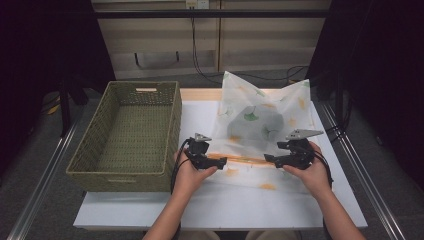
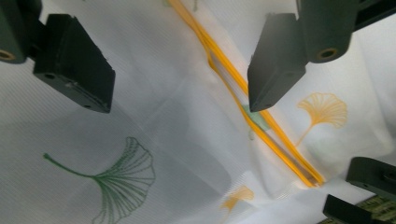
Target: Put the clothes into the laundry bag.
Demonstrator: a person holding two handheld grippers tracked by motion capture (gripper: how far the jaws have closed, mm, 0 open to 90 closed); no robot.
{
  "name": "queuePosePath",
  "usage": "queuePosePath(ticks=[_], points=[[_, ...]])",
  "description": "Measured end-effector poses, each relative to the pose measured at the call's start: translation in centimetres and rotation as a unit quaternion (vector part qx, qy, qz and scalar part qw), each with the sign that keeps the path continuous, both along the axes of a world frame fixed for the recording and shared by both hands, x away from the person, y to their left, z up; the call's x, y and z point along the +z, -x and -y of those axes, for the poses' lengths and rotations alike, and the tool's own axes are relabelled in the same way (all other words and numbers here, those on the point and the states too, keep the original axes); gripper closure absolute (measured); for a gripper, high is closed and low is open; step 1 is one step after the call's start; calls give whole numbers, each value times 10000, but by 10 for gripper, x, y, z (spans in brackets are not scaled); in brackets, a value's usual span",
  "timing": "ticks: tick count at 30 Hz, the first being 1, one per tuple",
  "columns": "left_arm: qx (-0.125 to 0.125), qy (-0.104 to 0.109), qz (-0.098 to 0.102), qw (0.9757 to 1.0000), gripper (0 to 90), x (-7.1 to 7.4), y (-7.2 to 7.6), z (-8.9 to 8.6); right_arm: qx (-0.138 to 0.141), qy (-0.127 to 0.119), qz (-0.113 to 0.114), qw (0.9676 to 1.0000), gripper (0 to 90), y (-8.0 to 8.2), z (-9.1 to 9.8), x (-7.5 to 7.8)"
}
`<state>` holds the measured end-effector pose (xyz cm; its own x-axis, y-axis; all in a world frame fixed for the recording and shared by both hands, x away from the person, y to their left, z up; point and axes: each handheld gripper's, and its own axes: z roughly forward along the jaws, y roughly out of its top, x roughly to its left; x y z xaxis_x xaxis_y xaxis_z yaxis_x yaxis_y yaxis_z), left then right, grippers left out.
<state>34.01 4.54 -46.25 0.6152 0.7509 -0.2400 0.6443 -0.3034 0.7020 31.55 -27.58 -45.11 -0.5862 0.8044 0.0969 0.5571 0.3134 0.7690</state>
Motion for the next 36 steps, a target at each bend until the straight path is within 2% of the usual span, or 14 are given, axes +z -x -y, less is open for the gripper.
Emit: queuePosePath(ticks=[2, 8, 10, 13, 17, 18, 22, 25, 27, 28, 29, 31, 33, 36], points=[[59, 35, -11, 10000, 134, -1, 1, 0, 19, -24, 15, 10000, 206, -1, 0, 0], [-12, -65, -44, 10000, 135, -3, 2, -2, 22, -60, 28, 10000, 172, -3, 0, 0], [73, -36, -49, 10000, 136, -4, 3, -1, 14, 23, 79, 10000, 172, -3, -1, -1], [30, -109, -45, 9999, 137, -3, 3, -3, 44, 19, 59, 10000, 171, -4, -1, -1], [144, -40, -66, 9999, 155, -5, 4, -3, 47, 66, 40, 10000, 171, -4, -3, -1], [73, -148, -89, 9998, 169, -4, 4, -5, 60, 35, 21, 10000, 172, -5, -3, -1], [124, -201, -17, 9997, 221, -6, 4, -7, 95, -10, 16, 10000, 181, -5, -5, 1], [96, -367, 16, 9993, 250, -6, 4, -9, 183, -71, 20, 9998, 186, -5, -7, 3], [141, -360, -17, 9992, 276, -7, 5, -10, 189, -51, 59, 9998, 186, -5, -9, 5], [222, -268, -47, 9994, 289, -8, 5, -9, 174, -80, 42, 9998, 186, -5, -10, 5], [201, -300, -89, 9993, 312, -8, 5, -11, 191, -81, 37, 9998, 186, -5, -10, 5], [228, -495, -21, 9985, 349, -9, 5, -13, 221, -85, 65, 9997, 187, -6, -10, 6], [311, -445, -94, 9985, 366, -11, 5, -14, 215, -89, 60, 9997, 187, -6, -10, 6], [270, -529, -28, 9982, 414, -12, 5, -16, 213, -88, 67, 9997, 189, -7, -9, 7]])
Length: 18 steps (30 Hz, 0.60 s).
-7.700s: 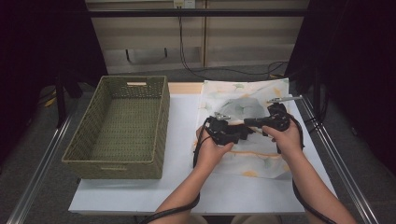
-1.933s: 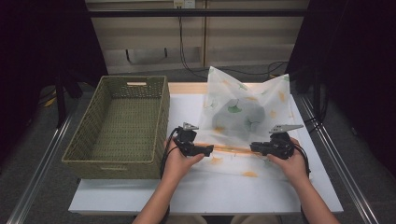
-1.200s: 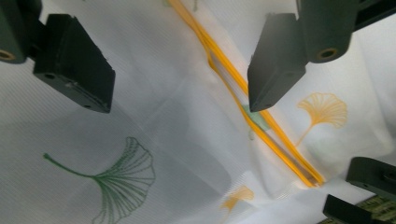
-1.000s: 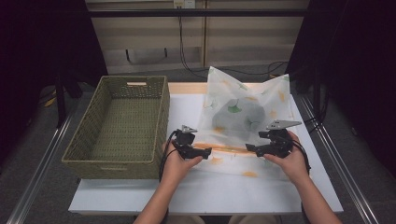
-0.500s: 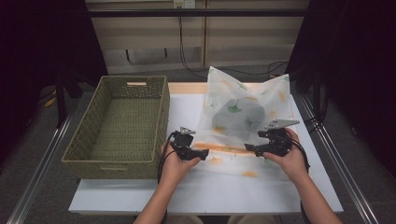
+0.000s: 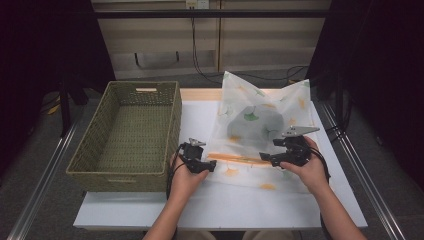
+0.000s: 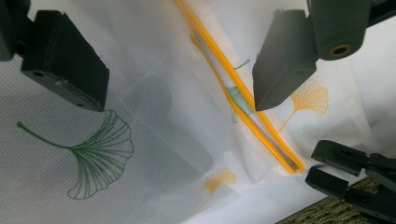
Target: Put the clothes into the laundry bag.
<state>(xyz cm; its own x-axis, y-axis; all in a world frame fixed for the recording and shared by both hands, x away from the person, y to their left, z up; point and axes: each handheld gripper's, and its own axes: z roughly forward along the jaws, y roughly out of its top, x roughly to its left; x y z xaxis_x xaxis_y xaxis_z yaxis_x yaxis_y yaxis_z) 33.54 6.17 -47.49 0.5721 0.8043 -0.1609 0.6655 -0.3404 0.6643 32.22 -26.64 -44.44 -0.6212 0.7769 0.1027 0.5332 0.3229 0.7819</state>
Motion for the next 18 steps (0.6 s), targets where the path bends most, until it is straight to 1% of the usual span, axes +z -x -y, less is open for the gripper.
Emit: queuePosePath(ticks=[1, 3, 4, 7, 9, 11, 12, 14, 16, 17, 18], points=[[3, 24, -24, 10000, 426, 0, 0, 0, 15, -2, 8, 10000, 191, 0, 0, 0], [57, 8, 46, 10000, 458, -1, 1, 0, 27, -25, 19, 10000, 192, 0, 0, 0], [41, -13, 49, 10000, 475, -1, 1, -1, 23, -24, 11, 10000, 193, 0, 0, 0], [26, -24, -1, 10000, 539, 0, 1, -2, 34, 8, 12, 10000, 194, 1, -1, 0], [60, 4, -33, 10000, 557, 0, 2, -1, 20, -2, 14, 10000, 194, 2, -1, 0], [43, -35, -26, 10000, 580, 0, 3, 0, 21, 8, 18, 10000, 196, 2, -1, 1], [63, -32, -32, 10000, 607, 0, 3, 0, 17, 2, 26, 10000, 197, 2, -1, 1], [66, -3, -113, 9999, 680, 1, 4, 0, 19, -19, 36, 10000, 198, 2, 0, 1], [26, -35, -99, 9999, 712, 1, 4, -1, 10, -41, 24, 10000, 198, 2, 0, 0], [27, -26, -100, 9999, 726, 1, 4, -1, 8, -49, 14, 10000, 198, 2, 0, 0], [65, 20, -145, 9999, 752, 1, 3, -1, -9, -45, -5, 10000, 198, 2, 0, -1]])
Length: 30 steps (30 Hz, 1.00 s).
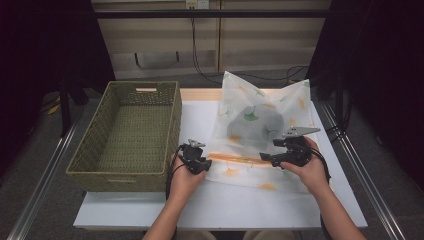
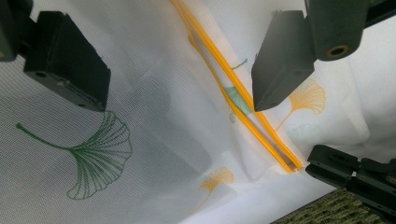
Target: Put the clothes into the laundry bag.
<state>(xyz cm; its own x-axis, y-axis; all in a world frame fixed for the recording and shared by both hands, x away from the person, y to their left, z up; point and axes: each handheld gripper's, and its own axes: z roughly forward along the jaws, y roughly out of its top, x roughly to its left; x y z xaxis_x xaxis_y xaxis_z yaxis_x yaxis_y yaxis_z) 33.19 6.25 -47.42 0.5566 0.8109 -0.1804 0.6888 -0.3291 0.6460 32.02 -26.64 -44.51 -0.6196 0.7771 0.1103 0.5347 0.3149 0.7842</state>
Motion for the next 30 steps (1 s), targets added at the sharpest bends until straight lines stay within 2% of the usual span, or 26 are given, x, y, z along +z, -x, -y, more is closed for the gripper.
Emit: queuePosePath(ticks=[3, 6, 10, 11, 14, 16, 19, 21, 23, 27, 30], points=[[2, 49, -30, 10000, 795, -1, 0, 0, -13, 0, -13, 10000, 198, 0, 0, 0], [2, 104, -129, 9999, 878, -1, 0, 0, 13, 22, 10, 10000, 198, 0, 0, -1], [63, 236, -185, 9995, 895, -2, -1, -1, 31, 36, 9, 10000, 198, 0, -2, -1], [0, 186, -184, 9997, 899, -1, -1, -3, 37, 38, 7, 10000, 198, 0, -2, -1], [84, 257, -200, 9994, 900, -1, -1, -1, 49, 18, 20, 10000, 198, 0, -5, -1], [10, 203, -233, 9995, 900, -1, -1, -2, 90, 30, 15, 10000, 197, 0, -6, -1], [103, 281, -265, 9992, 882, -1, -1, -3, 105, 51, -10, 9999, 197, 1, -7, -2], [42, 286, -295, 9991, 864, -1, -2, -4, 116, 37, -13, 9999, 197, 0, -6, -3], [97, 454, -350, 9983, 809, -1, -1, -4, 105, 38, -11, 9999, 197, 1, -6, -3], [63, 429, -372, 9984, 684, 1, 3, -3, 88, 10, -17, 10000, 197, 0, -4, -2], [69, 362, -344, 9987, 698, 1, 6, -4, 91, -3, -10, 10000, 198, 0, -4, -2]])
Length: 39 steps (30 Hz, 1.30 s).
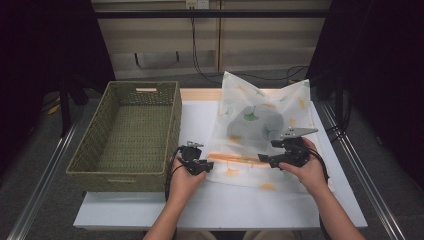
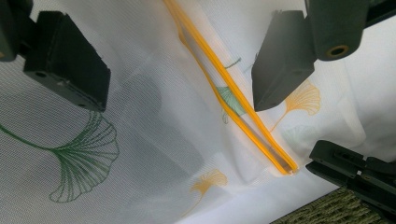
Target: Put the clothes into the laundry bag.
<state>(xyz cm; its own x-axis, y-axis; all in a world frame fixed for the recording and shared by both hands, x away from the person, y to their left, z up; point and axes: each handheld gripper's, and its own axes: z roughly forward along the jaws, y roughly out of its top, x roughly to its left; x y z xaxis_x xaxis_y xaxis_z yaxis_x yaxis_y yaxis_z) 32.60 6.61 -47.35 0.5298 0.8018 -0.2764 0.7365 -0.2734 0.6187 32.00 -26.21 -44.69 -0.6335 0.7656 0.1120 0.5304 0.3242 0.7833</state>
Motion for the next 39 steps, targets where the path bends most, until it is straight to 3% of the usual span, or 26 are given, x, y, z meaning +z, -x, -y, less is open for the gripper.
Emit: queuePosePath(ticks=[2, 4, 6, 8, 15, 17, 20, 25, 29, 32, 35, 39], points=[[-6, -30, 8, 10000, 753, 0, 1, -2, -14, -18, 5, 10000, 198, 0, -1, 1], [-45, -192, 85, 9998, 825, 0, 2, -2, 7, -36, 13, 10000, 198, 0, -2, 1], [13, -109, -7, 9999, 892, -1, 1, -2, 31, -45, 3, 10000, 198, 0, -3, 1], [96, -60, -39, 9999, 900, -1, 1, -1, 52, -17, 10, 10000, 198, 0, -5, 0], [148, 8, -69, 9999, 900, 1, 0, -1, 77, -26, -52, 10000, 198, 0, -7, -3], [98, -125, -44, 9999, 890, 2, 0, -1, 79, -16, -55, 10000, 198, 0, -6, -3], [306, -116, 112, 9994, 729, 2, -3, -3, 84, -19, -81, 9999, 198, 0, -6, -4], [406, -94, 348, 9985, 722, 3, -8, -2, 64, -33, -77, 9999, 198, 1, -6, -4], [264, -161, 372, 9988, 675, 1, -13, 0, 31, -36, -83, 10000, 199, 3, -2, -4], [212, -151, 381, 9989, 690, -1, -16, 1, 3, -42, -97, 9999, 200, 4, 1, -4], [194, -70, 267, 9994, 776, -1, -17, 1, -44, -66, -120, 9999, 201, 5, 5, -5], [197, 36, 229, 9995, 793, 5, -15, 1, -70, -77, -98, 9999, 201, 5, 6, -4]])
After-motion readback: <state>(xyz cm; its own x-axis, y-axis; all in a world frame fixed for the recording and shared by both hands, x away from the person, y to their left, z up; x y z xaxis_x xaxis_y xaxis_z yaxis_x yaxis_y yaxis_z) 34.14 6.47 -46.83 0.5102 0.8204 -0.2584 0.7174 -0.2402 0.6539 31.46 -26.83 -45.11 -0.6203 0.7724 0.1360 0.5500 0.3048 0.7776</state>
